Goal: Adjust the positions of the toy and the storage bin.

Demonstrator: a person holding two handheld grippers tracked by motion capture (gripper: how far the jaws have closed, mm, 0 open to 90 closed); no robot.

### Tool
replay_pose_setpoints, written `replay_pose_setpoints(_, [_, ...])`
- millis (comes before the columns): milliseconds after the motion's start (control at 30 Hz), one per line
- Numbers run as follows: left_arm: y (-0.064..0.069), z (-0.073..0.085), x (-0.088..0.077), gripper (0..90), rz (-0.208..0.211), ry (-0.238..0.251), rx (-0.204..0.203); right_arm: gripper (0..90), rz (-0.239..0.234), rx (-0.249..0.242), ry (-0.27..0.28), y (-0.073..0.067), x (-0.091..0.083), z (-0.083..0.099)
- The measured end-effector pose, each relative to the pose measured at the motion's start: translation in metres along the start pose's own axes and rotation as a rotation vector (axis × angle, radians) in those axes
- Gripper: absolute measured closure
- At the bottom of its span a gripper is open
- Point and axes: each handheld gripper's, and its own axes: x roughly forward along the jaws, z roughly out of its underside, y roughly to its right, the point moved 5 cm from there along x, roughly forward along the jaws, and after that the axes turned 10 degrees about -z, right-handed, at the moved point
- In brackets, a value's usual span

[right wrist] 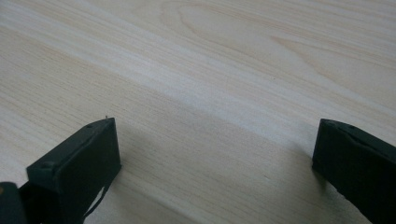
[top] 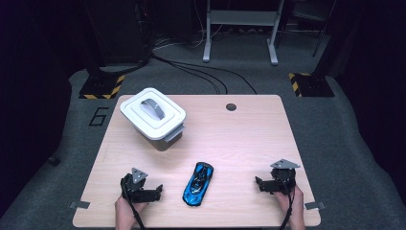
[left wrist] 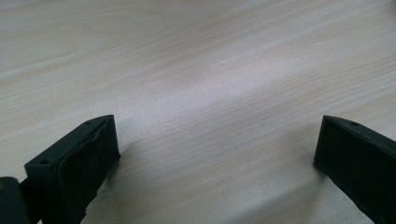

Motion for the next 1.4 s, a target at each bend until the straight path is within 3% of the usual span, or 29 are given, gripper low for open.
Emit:
replay_pose_setpoints(167, [0.003,-0.005,-0.004,0.0,0.011,0.003,0.008,0.0,0.004,-0.005,0.002,0.000,0.000,0.000])
replay_pose_setpoints(333, [0.010,-0.018,-0.013,0.0,0.027,0.026,-0.012,0.0,0.002,0.002,0.000,0.000,0.000,0.000])
replay_pose_setpoints(567, [0.023,-0.031,-0.020,0.0,0.054,0.025,0.017,0.0,0.002,0.002,0.000,0.000,0.000,0.000])
replay_pose_setpoints(733, [0.034,-0.041,-0.020,0.0,0.088,0.022,0.019,0.0,0.002,0.002,0.000,0.000,0.000,0.000])
replay_pose_setpoints(1067, [0.056,-0.056,-0.018,0.0,0.101,0.020,0.024,0.0,0.002,0.002,0.000,0.000,0.000,0.000])
replay_pose_setpoints(1400, [0.088,-0.074,-0.011,0.0,0.154,-0.017,0.068,0.0,0.002,0.002,0.000,0.000,0.000,0.000])
